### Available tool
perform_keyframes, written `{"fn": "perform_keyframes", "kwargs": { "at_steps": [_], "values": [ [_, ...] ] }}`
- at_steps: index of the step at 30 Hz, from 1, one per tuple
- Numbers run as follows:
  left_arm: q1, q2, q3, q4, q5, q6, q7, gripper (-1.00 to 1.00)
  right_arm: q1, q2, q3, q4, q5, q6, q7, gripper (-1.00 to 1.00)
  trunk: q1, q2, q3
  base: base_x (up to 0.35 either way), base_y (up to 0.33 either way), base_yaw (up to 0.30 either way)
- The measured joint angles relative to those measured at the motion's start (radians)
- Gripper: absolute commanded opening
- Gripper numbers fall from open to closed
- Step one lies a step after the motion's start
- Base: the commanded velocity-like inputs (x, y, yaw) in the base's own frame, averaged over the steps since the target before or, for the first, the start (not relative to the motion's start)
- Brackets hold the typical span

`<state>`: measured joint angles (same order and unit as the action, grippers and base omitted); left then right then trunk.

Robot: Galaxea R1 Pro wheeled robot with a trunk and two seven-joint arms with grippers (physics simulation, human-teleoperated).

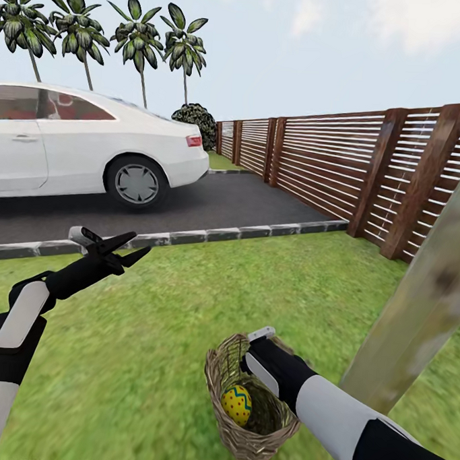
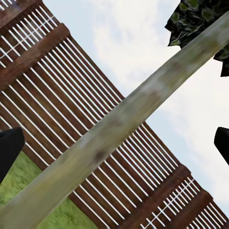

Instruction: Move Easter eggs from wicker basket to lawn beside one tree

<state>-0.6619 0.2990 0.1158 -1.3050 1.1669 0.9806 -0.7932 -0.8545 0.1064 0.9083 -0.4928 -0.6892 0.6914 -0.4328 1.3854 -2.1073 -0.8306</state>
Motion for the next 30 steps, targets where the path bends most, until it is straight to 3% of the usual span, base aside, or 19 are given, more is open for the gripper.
{"fn": "perform_keyframes", "kwargs": {
  "at_steps": [23, 30],
  "values": [
    [0.0, 0.003, 0.003, -0.003, -0.003, 0.005, 0.005, 1.0, 0.0, -0.002, 0.0, -0.005, 0.0, 0.003, 0.003, 1.0, 0.088, -0.161, -0.072, 0.0, 0.0, 0.0],
    [-0.001, 0.007, 0.005, -0.009, -0.01, 0.004, 0.006, 1.0, -0.022, -0.007, 0.0, -0.008, 0.002, 0.012, 0.096, 1.0, 0.115, -0.21, -0.094, 0.0, 0.0, 0.0]
  ]
}}
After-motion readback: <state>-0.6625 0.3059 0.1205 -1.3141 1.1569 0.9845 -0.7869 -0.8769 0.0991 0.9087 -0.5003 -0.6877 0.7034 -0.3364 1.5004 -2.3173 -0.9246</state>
